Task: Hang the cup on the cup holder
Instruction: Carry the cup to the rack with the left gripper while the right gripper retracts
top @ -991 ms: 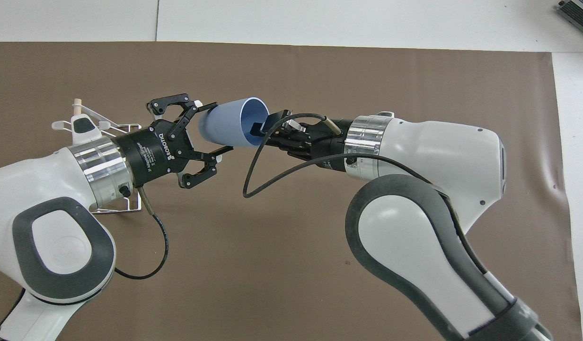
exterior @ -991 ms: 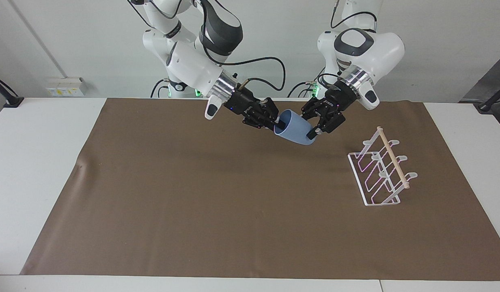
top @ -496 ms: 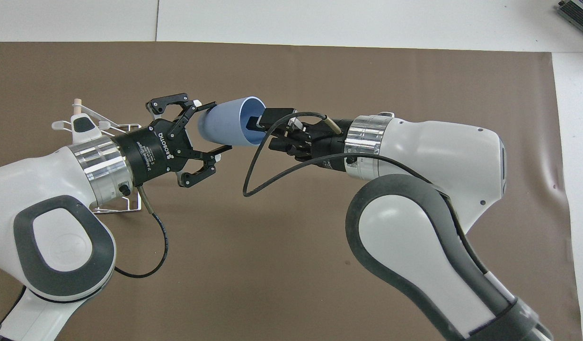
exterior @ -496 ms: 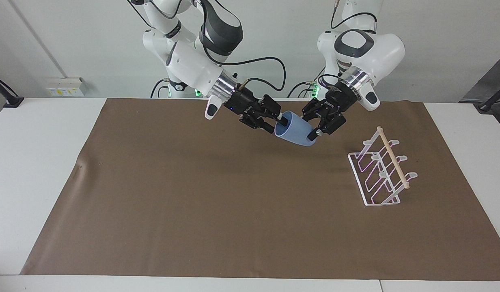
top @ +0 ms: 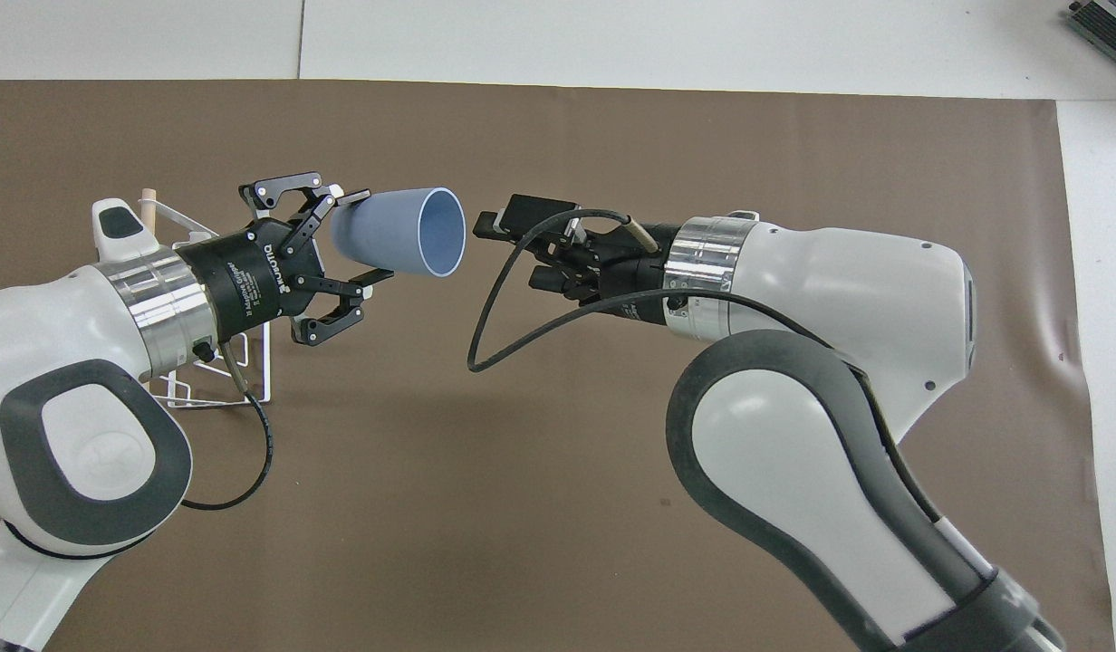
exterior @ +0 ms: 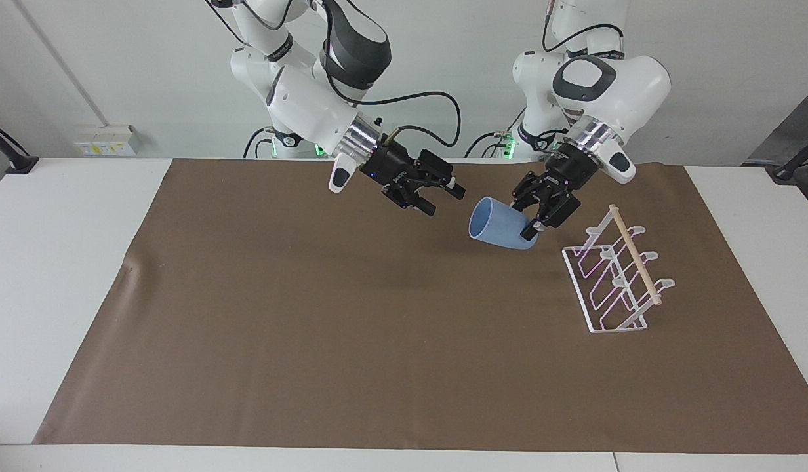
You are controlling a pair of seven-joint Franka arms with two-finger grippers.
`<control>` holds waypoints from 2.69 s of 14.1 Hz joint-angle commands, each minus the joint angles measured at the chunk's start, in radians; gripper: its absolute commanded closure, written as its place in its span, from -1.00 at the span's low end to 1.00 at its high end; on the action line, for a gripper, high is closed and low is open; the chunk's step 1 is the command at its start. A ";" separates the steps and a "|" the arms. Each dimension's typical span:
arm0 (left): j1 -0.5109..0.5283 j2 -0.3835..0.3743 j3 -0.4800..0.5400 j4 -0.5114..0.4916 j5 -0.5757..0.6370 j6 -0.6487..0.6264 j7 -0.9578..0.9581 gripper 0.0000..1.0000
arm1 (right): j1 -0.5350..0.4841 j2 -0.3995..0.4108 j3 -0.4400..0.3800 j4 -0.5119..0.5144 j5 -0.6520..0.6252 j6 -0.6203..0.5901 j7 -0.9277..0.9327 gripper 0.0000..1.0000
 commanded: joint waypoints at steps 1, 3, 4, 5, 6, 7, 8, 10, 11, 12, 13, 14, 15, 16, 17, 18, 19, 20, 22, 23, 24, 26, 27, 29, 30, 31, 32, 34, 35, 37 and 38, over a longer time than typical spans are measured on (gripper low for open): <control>0.029 0.000 -0.004 -0.006 0.119 0.001 0.009 1.00 | -0.016 -0.020 0.002 -0.009 0.014 0.017 -0.002 -1.00; 0.040 0.008 -0.001 0.003 0.257 -0.008 0.005 1.00 | -0.034 -0.020 -0.003 -0.007 0.010 0.019 -0.006 -1.00; 0.064 0.006 0.000 0.008 0.314 -0.042 0.005 1.00 | -0.049 -0.020 -0.005 -0.007 0.002 0.019 -0.016 -1.00; 0.070 0.003 0.000 0.020 0.399 -0.075 0.003 1.00 | -0.062 -0.020 -0.008 -0.007 -0.009 0.019 -0.041 -1.00; 0.077 0.003 0.001 0.048 0.488 -0.118 0.002 1.00 | -0.065 -0.020 -0.026 -0.003 -0.019 0.020 -0.058 -1.00; 0.089 0.005 0.001 0.084 0.562 -0.175 0.002 1.00 | -0.065 -0.020 -0.046 0.003 -0.029 0.020 -0.062 -1.00; 0.112 0.006 0.000 0.114 0.642 -0.220 0.000 1.00 | -0.065 -0.022 -0.064 0.009 -0.048 0.026 -0.064 -1.00; 0.121 0.005 0.001 0.143 0.766 -0.272 -0.001 1.00 | -0.065 -0.023 -0.100 0.028 -0.158 0.026 -0.064 -1.00; 0.121 0.005 0.001 0.161 0.850 -0.304 -0.007 1.00 | -0.065 -0.023 -0.117 0.031 -0.243 0.028 -0.064 -1.00; 0.121 0.006 0.000 0.177 0.935 -0.329 -0.026 1.00 | -0.065 -0.023 -0.138 0.034 -0.333 0.026 -0.064 -1.00; 0.121 0.006 0.000 0.196 1.009 -0.358 -0.056 1.00 | -0.063 -0.020 -0.162 0.048 -0.405 0.022 -0.064 -1.00; 0.115 0.006 0.000 0.210 1.087 -0.396 -0.081 1.00 | -0.062 -0.020 -0.181 0.057 -0.465 0.011 -0.064 -1.00; 0.107 0.006 -0.002 0.223 1.162 -0.427 -0.112 1.00 | -0.060 -0.019 -0.190 0.058 -0.513 0.011 -0.065 -1.00; 0.103 0.006 -0.004 0.223 1.230 -0.442 -0.144 1.00 | -0.059 -0.017 -0.204 0.062 -0.558 0.008 -0.065 -1.00; 0.103 0.005 -0.005 0.223 1.288 -0.444 -0.150 1.00 | -0.054 -0.017 -0.228 0.068 -0.605 -0.003 -0.070 -1.00; 0.106 0.006 -0.005 0.224 1.343 -0.438 -0.146 1.00 | -0.053 -0.014 -0.244 0.086 -0.653 -0.036 -0.088 -1.00; 0.115 0.006 -0.007 0.220 1.376 -0.424 -0.144 1.00 | -0.054 -0.011 -0.250 0.112 -0.690 -0.080 -0.114 -1.00; 0.118 0.006 -0.001 0.220 1.385 -0.409 -0.138 1.00 | -0.054 -0.010 -0.265 0.124 -0.713 -0.104 -0.137 -1.00; 0.132 0.016 0.000 0.220 1.408 -0.369 -0.121 1.00 | -0.053 -0.009 -0.293 0.135 -0.745 -0.134 -0.185 -1.00; 0.126 0.031 0.000 0.220 1.466 -0.366 -0.120 1.00 | -0.053 -0.009 -0.314 0.143 -0.769 -0.163 -0.218 -1.00; 0.121 0.045 0.000 0.218 1.520 -0.363 -0.119 1.00 | -0.050 -0.009 -0.328 0.163 -0.799 -0.205 -0.246 -1.00; 0.121 0.083 0.000 0.233 1.581 -0.360 -0.109 1.00 | -0.050 -0.009 -0.353 0.189 -0.864 -0.278 -0.283 -1.00; 0.120 0.103 0.000 0.233 1.586 -0.358 -0.110 1.00 | -0.050 -0.009 -0.361 0.198 -0.892 -0.312 -0.288 -1.00; 0.116 0.131 0.000 0.227 1.597 -0.350 -0.116 1.00 | -0.050 -0.009 -0.379 0.223 -0.929 -0.407 -0.292 -1.00; 0.119 0.131 0.000 0.220 1.614 -0.343 -0.119 1.00 | -0.050 -0.011 -0.390 0.230 -0.960 -0.444 -0.305 -1.00; 0.124 0.134 0.000 0.215 1.630 -0.328 -0.119 1.00 | -0.050 -0.013 -0.397 0.238 -0.998 -0.478 -0.344 -1.00; 0.127 0.147 0.000 0.206 1.647 -0.315 -0.121 1.00 | -0.050 -0.013 -0.407 0.246 -1.018 -0.504 -0.375 -1.00; 0.129 0.158 0.000 0.200 1.675 -0.306 -0.123 1.00 | -0.050 -0.014 -0.440 0.252 -1.024 -0.558 -0.416 -1.00; 0.129 0.161 0.000 0.197 1.680 -0.303 -0.124 1.00 | -0.050 -0.017 -0.449 0.252 -1.029 -0.585 -0.435 -1.00; 0.129 0.172 0.000 0.191 1.709 -0.284 -0.127 1.00 | -0.050 -0.019 -0.465 0.287 -1.061 -0.662 -0.438 -1.00; 0.130 0.175 0.000 0.191 1.716 -0.275 -0.148 1.00 | -0.050 -0.017 -0.472 0.308 -1.063 -0.709 -0.438 -1.00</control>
